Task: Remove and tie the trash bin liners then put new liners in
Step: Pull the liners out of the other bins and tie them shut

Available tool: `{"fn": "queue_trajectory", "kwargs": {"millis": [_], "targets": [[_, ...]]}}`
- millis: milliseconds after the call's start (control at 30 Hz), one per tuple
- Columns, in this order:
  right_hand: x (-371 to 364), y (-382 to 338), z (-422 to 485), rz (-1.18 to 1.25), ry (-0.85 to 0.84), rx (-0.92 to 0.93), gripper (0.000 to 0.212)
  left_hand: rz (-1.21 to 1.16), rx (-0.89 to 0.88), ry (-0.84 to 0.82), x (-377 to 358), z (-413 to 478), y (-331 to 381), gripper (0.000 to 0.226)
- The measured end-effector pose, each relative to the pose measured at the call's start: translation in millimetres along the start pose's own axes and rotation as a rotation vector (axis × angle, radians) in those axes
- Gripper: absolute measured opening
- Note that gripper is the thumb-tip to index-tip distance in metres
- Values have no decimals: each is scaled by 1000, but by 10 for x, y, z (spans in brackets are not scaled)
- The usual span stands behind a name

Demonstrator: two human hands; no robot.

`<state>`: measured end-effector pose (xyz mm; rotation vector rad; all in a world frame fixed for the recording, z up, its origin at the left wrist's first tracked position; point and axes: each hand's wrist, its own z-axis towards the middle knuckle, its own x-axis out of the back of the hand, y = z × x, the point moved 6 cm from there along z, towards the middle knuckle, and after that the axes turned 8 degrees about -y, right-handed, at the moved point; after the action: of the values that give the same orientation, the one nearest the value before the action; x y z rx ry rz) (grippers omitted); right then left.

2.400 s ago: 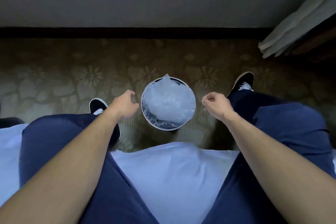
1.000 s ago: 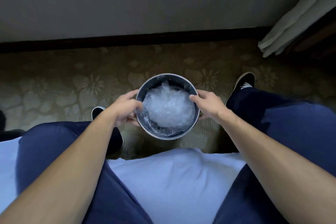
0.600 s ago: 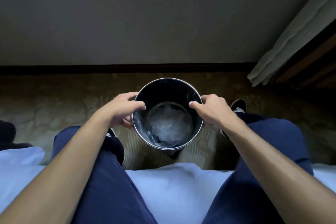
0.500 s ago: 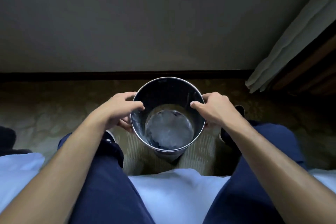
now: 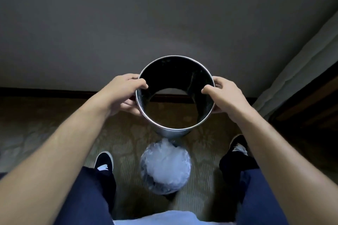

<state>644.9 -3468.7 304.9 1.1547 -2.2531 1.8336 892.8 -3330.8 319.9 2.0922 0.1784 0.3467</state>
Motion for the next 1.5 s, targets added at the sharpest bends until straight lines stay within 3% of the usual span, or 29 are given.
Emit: {"fn": "queue_trajectory", "kwargs": {"millis": [300, 567, 767, 1000, 1200, 1367, 1433, 1500], "targets": [[-616, 1045, 1338, 41, -92, -91, 44, -18, 160, 30, -92, 1467, -946, 53], [-1287, 1944, 2092, 51, -187, -250, 60, 29, 286, -22, -138, 2356, -1933, 45], [-1531, 2266, 2341, 23, -235, -275, 51, 44, 333, -79, -113, 2699, -2340, 45], [-1729, 2516, 2300, 97, -238, -261, 60, -17, 330, -86, -218, 2732, -2612, 61], [-1656, 2648, 2058, 219, -165, -308, 67, -110, 324, -29, -207, 2518, -2757, 51], [-1781, 3131, 1331, 184, -266, -591, 48, 141, 469, -92, -211, 2148, -3136, 34], [-1850, 3375, 1040, 99, -315, -726, 57, 227, 564, -156, -258, 1937, -3326, 28], [-1951, 3530, 801, 81, -409, -840, 68, 220, 682, -215, -345, 1695, -3502, 39]]}}
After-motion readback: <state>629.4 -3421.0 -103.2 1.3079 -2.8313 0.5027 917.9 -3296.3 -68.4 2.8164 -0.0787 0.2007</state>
